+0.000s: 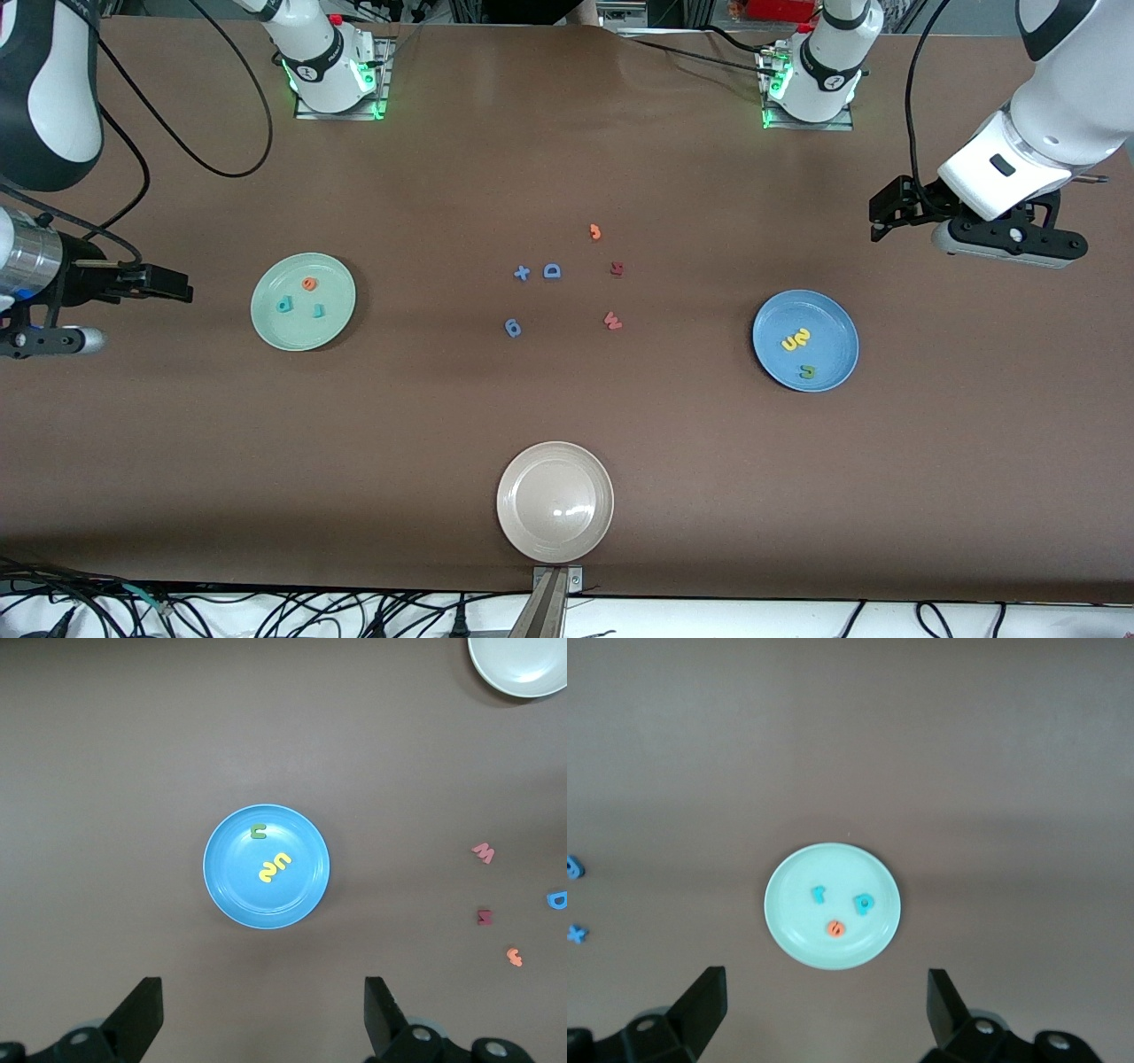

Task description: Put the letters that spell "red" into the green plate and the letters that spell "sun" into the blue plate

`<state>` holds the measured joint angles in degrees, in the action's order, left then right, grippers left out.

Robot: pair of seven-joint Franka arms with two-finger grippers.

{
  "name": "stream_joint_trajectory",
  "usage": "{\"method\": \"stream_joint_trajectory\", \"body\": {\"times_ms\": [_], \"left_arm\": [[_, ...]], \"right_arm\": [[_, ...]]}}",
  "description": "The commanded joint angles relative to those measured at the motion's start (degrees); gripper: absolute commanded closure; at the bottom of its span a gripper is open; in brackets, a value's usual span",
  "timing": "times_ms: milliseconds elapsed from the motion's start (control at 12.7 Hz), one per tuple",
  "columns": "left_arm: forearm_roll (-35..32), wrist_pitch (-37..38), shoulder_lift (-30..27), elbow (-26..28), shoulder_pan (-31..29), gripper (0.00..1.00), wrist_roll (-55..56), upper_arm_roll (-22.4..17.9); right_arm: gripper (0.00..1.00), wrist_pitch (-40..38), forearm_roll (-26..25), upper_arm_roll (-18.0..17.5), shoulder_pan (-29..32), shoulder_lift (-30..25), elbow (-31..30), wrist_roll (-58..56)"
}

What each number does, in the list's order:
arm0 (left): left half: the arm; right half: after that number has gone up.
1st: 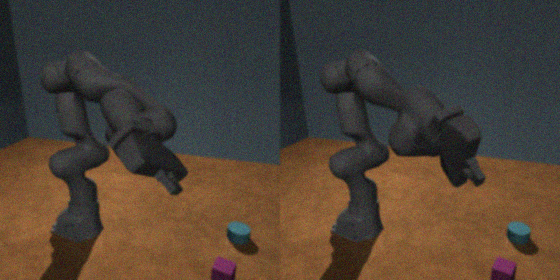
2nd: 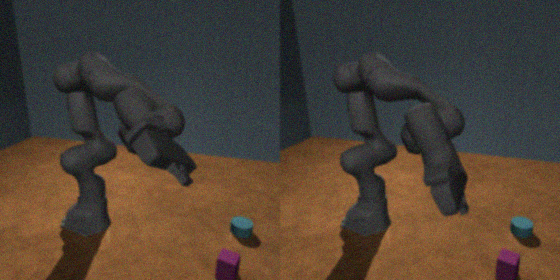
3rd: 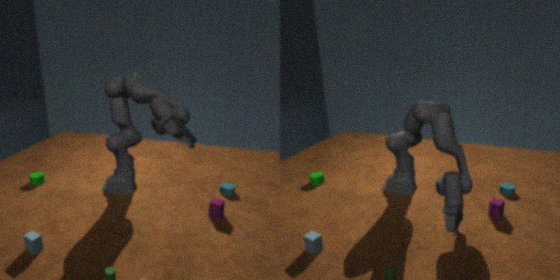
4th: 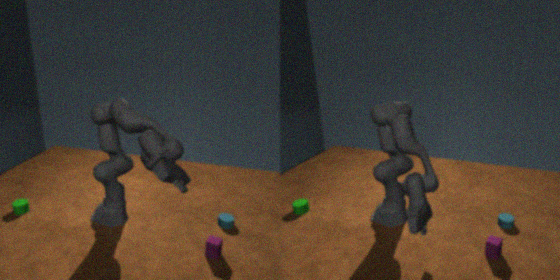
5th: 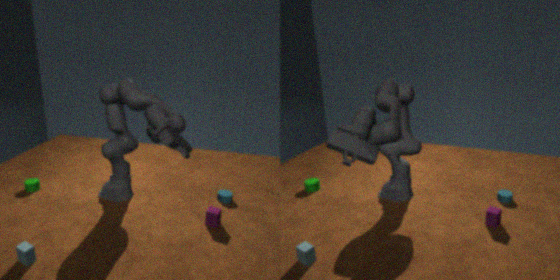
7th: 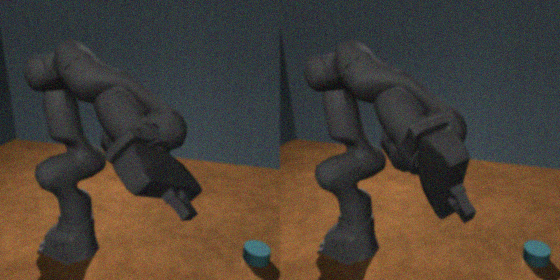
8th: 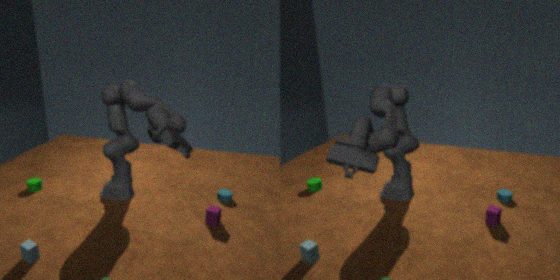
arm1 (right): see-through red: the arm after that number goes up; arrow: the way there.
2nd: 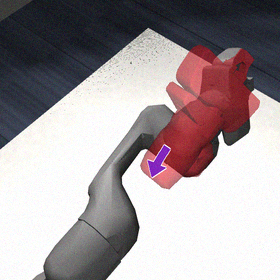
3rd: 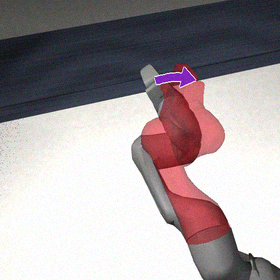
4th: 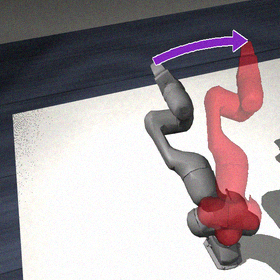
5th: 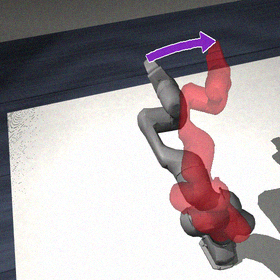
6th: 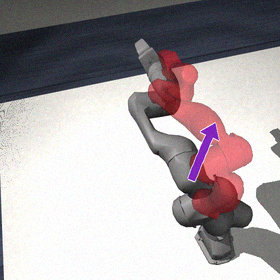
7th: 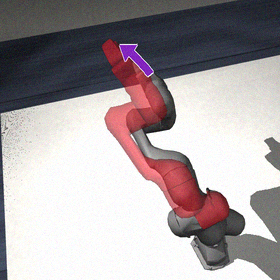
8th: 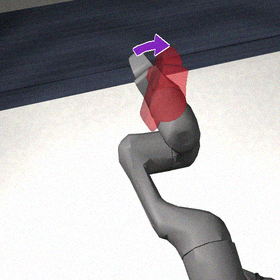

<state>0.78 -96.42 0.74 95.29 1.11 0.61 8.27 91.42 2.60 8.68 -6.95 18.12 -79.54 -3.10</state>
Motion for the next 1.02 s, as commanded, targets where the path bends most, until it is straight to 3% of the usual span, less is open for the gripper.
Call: {"method": "stream_joint_trajectory", "body": {"times_ms": [0,942], "left_arm": [[1.2,1.2,-0.7,-0.5,-0.2,0.00,0.2,-0.3],[1.2,1.2,-0.7,-0.5,-0.2,0.00,0.4,-0.3]], "right_arm": [[0.00,3.2,-4.3,-7.1,4.7,-5.0,-6.5,0.5],[0.00,0.5,-4.1,-7.2,4.0,-5.0,-5.8,4.6]]}}
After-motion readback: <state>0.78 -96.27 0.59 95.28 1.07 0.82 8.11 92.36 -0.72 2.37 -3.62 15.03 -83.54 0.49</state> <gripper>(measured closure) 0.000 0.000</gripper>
